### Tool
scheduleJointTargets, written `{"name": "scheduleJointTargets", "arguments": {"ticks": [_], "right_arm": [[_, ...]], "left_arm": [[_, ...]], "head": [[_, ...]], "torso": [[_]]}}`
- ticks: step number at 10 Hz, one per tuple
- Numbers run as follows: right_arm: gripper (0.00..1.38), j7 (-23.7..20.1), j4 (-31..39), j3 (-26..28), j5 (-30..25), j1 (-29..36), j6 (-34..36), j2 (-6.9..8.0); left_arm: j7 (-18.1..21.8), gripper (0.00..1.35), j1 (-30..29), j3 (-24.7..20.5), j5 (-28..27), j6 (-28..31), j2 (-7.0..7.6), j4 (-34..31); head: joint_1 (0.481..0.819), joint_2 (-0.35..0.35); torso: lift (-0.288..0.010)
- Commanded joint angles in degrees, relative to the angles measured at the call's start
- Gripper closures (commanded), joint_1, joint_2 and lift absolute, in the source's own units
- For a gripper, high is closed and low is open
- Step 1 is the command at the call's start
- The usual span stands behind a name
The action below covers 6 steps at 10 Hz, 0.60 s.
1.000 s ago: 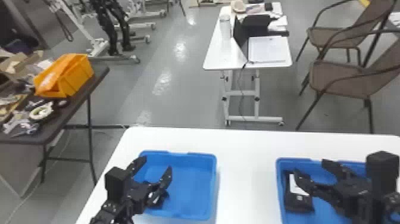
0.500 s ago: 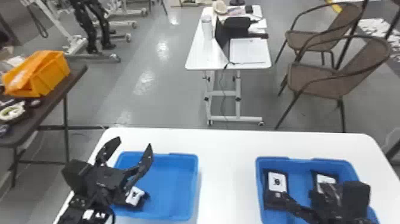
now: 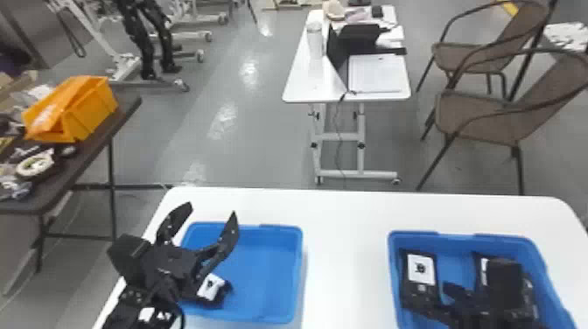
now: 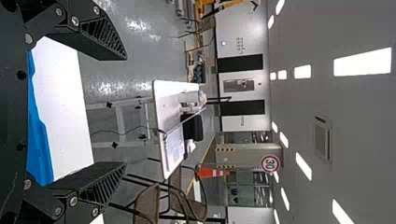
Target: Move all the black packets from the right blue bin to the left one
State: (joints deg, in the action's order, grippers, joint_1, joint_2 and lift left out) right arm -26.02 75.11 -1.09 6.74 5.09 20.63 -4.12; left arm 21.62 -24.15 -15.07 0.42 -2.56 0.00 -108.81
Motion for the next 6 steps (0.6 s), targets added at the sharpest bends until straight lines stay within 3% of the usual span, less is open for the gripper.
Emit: {"name": "scheduleJointTargets", "arguments": {"ticks": [1, 2, 3, 4, 5, 6], "right_arm": [[0.24, 0.3, -2.8, -0.8, -1.4, -2.0, -0.5, 0.25], [0.25, 1.5, -3.8, -1.5, -2.3, -3.1, 0.0, 0.25], [0.42, 1.7, -5.5, -1.5, -1.6, -4.1, 0.6, 0.34], [0.77, 1.6, -7.1, -1.5, -0.8, -5.0, 0.5, 0.17], [0.89, 1.3, -8.5, -1.6, 0.6, -5.6, 0.4, 0.08], [0.89, 1.1, -8.0, -1.6, 1.7, -5.3, 0.4, -0.1]], "left_arm": [[0.0, 0.24, 0.0, 0.0, 0.3, -0.2, -0.15, 0.0], [0.0, 0.24, 0.0, 0.0, 0.4, -0.3, -0.15, 0.0], [0.0, 0.24, -0.1, 0.0, 0.4, -0.3, -0.15, 0.0], [-0.1, 0.24, -0.5, 0.0, 0.5, -0.3, -0.15, 0.0], [-0.2, 0.24, -0.5, 0.0, 0.5, -0.3, -0.15, 0.1], [-0.2, 0.24, -0.5, 0.0, 0.5, -0.3, -0.15, 0.1]], "head": [[0.695, 0.178], [0.695, 0.178], [0.695, 0.178], [0.695, 0.179], [0.695, 0.18], [0.695, 0.181]], "torso": [[0.0], [0.0], [0.0], [0.0], [0.0], [0.0]]}}
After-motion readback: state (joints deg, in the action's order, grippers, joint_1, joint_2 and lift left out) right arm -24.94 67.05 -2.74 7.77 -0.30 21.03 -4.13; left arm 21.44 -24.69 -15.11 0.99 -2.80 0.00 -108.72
